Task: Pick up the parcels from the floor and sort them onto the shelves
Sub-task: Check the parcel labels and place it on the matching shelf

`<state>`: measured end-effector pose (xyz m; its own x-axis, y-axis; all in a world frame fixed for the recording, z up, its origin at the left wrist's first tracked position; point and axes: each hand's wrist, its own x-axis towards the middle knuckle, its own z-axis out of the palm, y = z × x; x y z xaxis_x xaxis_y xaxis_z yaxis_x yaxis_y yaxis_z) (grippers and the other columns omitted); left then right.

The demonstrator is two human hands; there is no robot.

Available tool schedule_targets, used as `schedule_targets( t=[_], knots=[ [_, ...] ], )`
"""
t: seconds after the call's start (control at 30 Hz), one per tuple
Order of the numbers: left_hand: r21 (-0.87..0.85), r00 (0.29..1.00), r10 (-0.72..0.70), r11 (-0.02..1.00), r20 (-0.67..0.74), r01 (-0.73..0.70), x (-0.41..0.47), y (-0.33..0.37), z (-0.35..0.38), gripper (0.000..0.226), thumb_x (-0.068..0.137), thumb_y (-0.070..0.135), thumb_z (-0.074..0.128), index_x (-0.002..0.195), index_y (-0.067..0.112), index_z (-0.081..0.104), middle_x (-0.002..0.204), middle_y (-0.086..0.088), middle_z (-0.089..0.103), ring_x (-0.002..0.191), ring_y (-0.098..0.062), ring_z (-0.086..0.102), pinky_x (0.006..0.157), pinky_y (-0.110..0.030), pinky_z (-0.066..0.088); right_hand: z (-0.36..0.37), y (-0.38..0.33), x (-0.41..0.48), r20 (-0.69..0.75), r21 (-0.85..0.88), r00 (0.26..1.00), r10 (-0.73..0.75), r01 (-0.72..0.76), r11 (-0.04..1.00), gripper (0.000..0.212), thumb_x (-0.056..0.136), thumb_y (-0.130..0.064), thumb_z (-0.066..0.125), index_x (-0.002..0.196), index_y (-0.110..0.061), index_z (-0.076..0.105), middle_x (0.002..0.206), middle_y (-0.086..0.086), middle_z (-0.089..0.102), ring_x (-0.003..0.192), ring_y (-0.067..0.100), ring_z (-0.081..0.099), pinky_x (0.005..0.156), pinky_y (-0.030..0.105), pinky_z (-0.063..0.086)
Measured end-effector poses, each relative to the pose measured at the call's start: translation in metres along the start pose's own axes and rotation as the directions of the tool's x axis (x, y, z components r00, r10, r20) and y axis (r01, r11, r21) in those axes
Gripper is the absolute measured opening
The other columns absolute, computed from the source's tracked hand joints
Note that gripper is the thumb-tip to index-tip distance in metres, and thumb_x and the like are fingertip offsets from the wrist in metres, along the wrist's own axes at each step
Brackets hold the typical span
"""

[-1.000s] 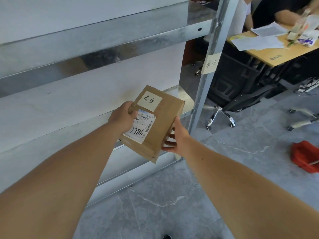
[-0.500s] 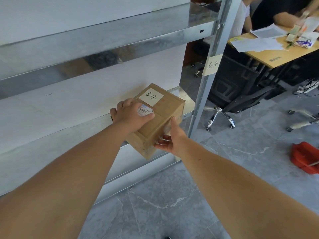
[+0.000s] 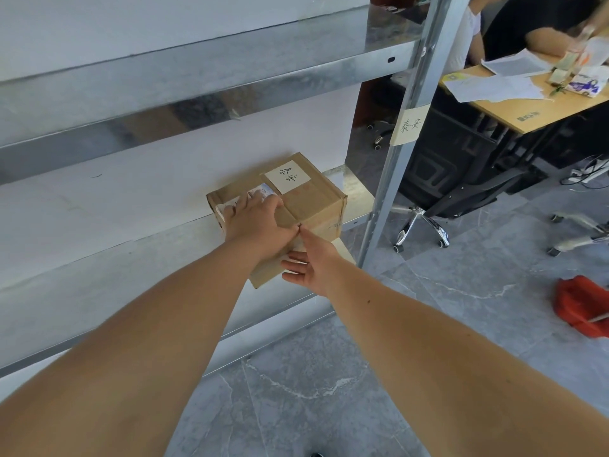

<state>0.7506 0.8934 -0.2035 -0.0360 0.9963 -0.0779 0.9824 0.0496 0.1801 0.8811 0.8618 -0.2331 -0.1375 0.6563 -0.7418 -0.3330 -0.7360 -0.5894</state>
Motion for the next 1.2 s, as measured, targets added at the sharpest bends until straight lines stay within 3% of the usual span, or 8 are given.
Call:
schedule_targets(
  t=[0.2, 0.4, 0.53, 0.67, 0.8, 0.93, 1.1, 1.2],
  knots=[
    [0.091, 0.999, -0.001, 0.996, -0.049, 0.006, -0.002, -0.004, 0.0, 0.063, 0.091, 0.051, 0.056, 0.153, 0.045, 0.049, 0.156, 0.0, 0.043, 0.146, -0.028, 0.029, 0.116, -0.048, 0.021, 0.021, -0.002, -0.006, -0.002, -0.031, 1.0, -0.016, 0.016, 0.999, 0.035, 0.1, -0.052, 0.067, 0.118, -0.022, 0.062, 0.109, 0.001, 0.062, 0.11, 0.03, 0.065, 0.092, 0.051, 0.059],
    [0.049, 0.991, -0.127, 0.99, -0.041, 0.129, -0.004, 0.007, 0.0, 0.04, 0.102, 0.038, 0.044, 0.14, 0.04, 0.055, 0.14, -0.006, 0.048, 0.133, -0.032, 0.036, 0.111, -0.046, 0.029, 0.03, -0.004, -0.005, 0.032, 0.094, 0.999, -0.009, 0.006, 0.996, 0.014, 0.103, -0.051, 0.064, 0.098, -0.037, 0.066, 0.102, -0.011, 0.058, 0.109, 0.026, 0.068, 0.105, 0.052, 0.055],
    [0.066, 0.988, -0.156, 0.985, -0.019, 0.157, -0.001, 0.009, 0.001, 0.038, 0.102, 0.03, 0.043, 0.138, 0.035, 0.053, 0.144, -0.007, 0.046, 0.134, -0.034, 0.036, 0.113, -0.048, 0.027, 0.03, -0.003, -0.004, 0.016, 0.091, 0.998, -0.054, 0.052, 0.995, 0.041, 0.104, -0.052, 0.061, 0.14, -0.032, 0.061, 0.109, -0.009, 0.064, 0.095, 0.02, 0.068, 0.103, 0.05, 0.055],
    [0.013, 0.984, -0.178, 0.984, -0.01, 0.178, -0.002, 0.01, -0.005, 0.057, 0.099, 0.022, 0.046, 0.155, 0.036, 0.046, 0.155, -0.006, 0.047, 0.145, -0.034, 0.035, 0.119, -0.049, 0.024, 0.03, -0.004, -0.012, -0.003, 0.075, 0.997, -0.073, 0.073, 0.994, 0.057, 0.104, -0.051, 0.062, 0.155, -0.028, 0.05, 0.161, 0.005, 0.051, 0.139, 0.03, 0.058, 0.112, 0.047, 0.049],
    [0.0, 0.983, -0.177, 0.984, -0.05, 0.177, -0.009, 0.009, -0.008, 0.053, 0.104, 0.046, 0.037, 0.154, 0.035, 0.047, 0.161, -0.004, 0.049, 0.159, -0.033, 0.023, 0.125, -0.057, 0.014, 0.027, -0.01, -0.022, -0.018, 0.054, 0.996, -0.087, 0.088, 0.995, 0.06, 0.105, -0.051, 0.06, 0.158, -0.028, 0.047, 0.164, 0.004, 0.048, 0.15, 0.025, 0.048, 0.119, 0.044, 0.043],
    [-0.171, 0.977, -0.194, 0.969, -0.089, 0.177, -0.024, 0.007, -0.01, 0.067, 0.102, 0.059, 0.043, 0.164, 0.039, 0.029, 0.174, -0.005, 0.029, 0.164, -0.032, 0.01, 0.128, -0.058, 0.008, 0.017, -0.014, -0.032, 0.002, 0.028, 0.995, -0.1, 0.1, 0.995, 0.071, 0.104, -0.054, 0.055, 0.165, -0.021, 0.037, 0.171, 0.006, 0.039, 0.157, 0.025, 0.037, 0.125, 0.046, 0.034],
    [-0.27, 0.962, -0.23, 0.945, -0.149, 0.184, -0.053, 0.012, -0.015, 0.077, 0.098, 0.059, 0.052, 0.166, 0.042, 0.02, 0.174, -0.004, 0.028, 0.163, -0.031, 0.016, 0.128, -0.057, 0.019, 0.002, -0.015, -0.052, 0.038, 0.023, 0.995, -0.09, 0.089, 0.996, 0.077, 0.103, -0.065, 0.046, 0.168, -0.026, 0.03, 0.176, 0.0, 0.03, 0.163, 0.026, 0.026, 0.131, 0.048, 0.022],
    [-0.508, 0.928, -0.313, 0.844, -0.201, 0.175, -0.078, 0.02, -0.015, 0.073, 0.1, 0.054, 0.056, 0.165, 0.038, 0.029, 0.173, -0.001, 0.032, 0.16, -0.026, 0.025, 0.128, -0.052, 0.027, -0.006, -0.014, -0.065, 0.054, -0.013, 0.992, -0.116, 0.116, 0.993, 0.077, 0.101, -0.064, 0.054, 0.166, -0.029, 0.035, 0.174, 0.0, 0.036, 0.161, 0.024, 0.031, 0.131, 0.05, 0.024]
  ],
)
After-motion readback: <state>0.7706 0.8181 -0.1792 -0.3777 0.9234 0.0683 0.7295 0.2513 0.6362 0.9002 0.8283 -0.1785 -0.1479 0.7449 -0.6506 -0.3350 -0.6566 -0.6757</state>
